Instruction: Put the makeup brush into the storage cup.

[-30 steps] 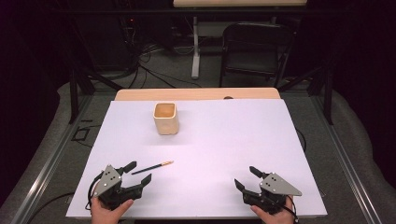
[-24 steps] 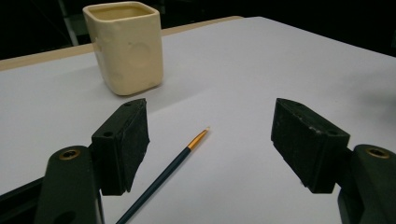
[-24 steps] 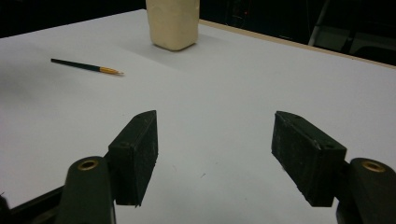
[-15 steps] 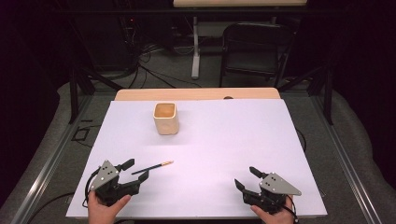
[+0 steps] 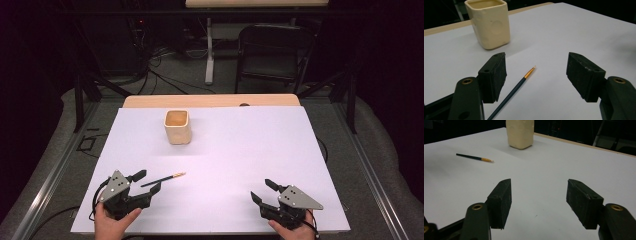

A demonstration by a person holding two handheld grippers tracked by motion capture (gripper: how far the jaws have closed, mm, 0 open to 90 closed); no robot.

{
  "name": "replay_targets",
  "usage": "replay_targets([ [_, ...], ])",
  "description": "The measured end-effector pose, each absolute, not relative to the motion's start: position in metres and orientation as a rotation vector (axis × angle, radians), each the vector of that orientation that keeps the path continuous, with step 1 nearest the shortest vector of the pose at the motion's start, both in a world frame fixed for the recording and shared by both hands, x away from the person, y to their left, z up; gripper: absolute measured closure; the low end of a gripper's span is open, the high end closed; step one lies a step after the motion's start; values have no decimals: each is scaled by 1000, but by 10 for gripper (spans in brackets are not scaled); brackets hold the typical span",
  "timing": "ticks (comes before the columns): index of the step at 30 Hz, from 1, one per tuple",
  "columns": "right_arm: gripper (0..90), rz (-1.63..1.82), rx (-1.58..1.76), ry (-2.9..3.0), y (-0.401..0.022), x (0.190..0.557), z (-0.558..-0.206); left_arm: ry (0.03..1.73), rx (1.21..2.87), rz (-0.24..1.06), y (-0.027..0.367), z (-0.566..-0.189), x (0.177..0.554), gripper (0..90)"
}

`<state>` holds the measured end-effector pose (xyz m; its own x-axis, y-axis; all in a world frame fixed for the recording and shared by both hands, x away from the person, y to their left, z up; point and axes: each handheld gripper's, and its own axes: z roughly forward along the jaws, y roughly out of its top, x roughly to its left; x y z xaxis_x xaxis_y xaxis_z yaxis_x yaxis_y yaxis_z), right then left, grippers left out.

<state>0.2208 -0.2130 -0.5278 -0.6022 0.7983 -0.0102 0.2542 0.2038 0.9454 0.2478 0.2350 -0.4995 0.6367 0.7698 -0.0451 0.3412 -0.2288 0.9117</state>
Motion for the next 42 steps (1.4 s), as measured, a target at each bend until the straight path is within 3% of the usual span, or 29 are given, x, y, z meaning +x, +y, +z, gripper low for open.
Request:
replay_targets([
  [23,377,1379,981,2008,-211,222,-529,907,1834,530,233,-488,255,363],
  [42,374,1370,994,2014,-212,223,-530,924,1870,528,234,-483,269,342],
])
